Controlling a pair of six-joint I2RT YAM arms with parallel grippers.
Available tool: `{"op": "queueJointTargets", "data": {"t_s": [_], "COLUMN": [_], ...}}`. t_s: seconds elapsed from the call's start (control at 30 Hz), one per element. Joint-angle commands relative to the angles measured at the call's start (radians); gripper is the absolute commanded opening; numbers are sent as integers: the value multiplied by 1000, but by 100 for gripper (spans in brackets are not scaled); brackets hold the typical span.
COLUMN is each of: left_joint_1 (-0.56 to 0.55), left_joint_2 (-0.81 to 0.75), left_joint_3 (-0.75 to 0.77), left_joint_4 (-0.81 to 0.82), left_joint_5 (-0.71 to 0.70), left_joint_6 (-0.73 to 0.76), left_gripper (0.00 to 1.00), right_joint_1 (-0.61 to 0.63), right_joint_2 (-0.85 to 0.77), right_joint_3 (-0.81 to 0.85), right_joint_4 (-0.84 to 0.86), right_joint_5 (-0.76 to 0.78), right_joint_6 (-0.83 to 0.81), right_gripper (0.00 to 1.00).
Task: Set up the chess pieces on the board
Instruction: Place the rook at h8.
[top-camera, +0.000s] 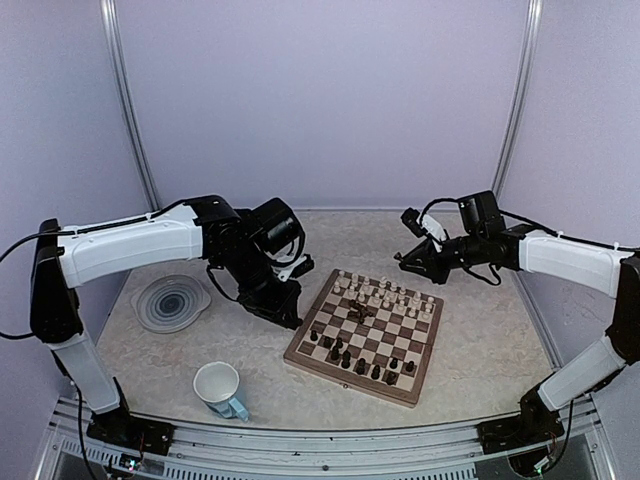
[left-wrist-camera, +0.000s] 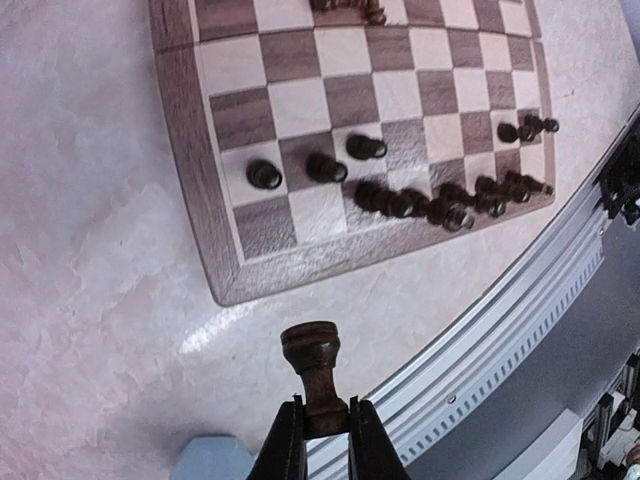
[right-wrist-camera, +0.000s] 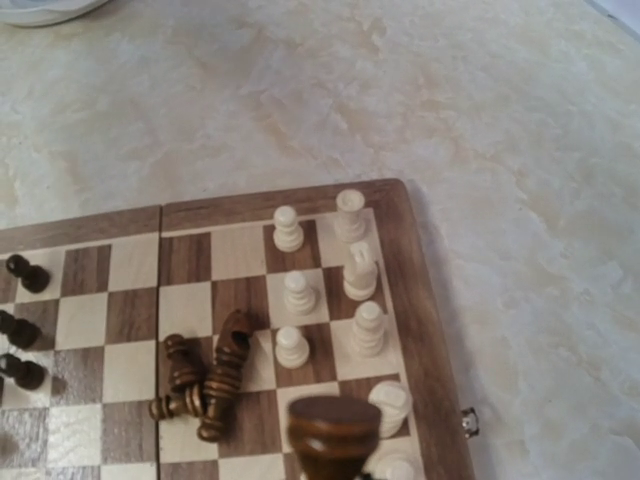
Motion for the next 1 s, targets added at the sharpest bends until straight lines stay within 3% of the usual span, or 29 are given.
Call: {"op": "queueJointTargets", "data": {"t_s": [0.0,0.47,0.97], "left_joint_1": [6,-2,10], "left_joint_2": [36,229,329], "left_joint_3": [-18,90,167], "left_joint_4": [-144,-158,-140], "left_joint_5": [37,42,33], "left_joint_6": [37,97,111], "left_gripper": [0,0,0], "right_joint_1": [-10,-10,-11], "right_joint_2": [-29,-46,-52], "right_joint_3": [-21,-29,-32], "right_joint_4": [10,7,2], "right_joint_5": [-27,-36,-34], "right_joint_6": [-18,-28,-42], "right_gripper": [0,0,0]}}
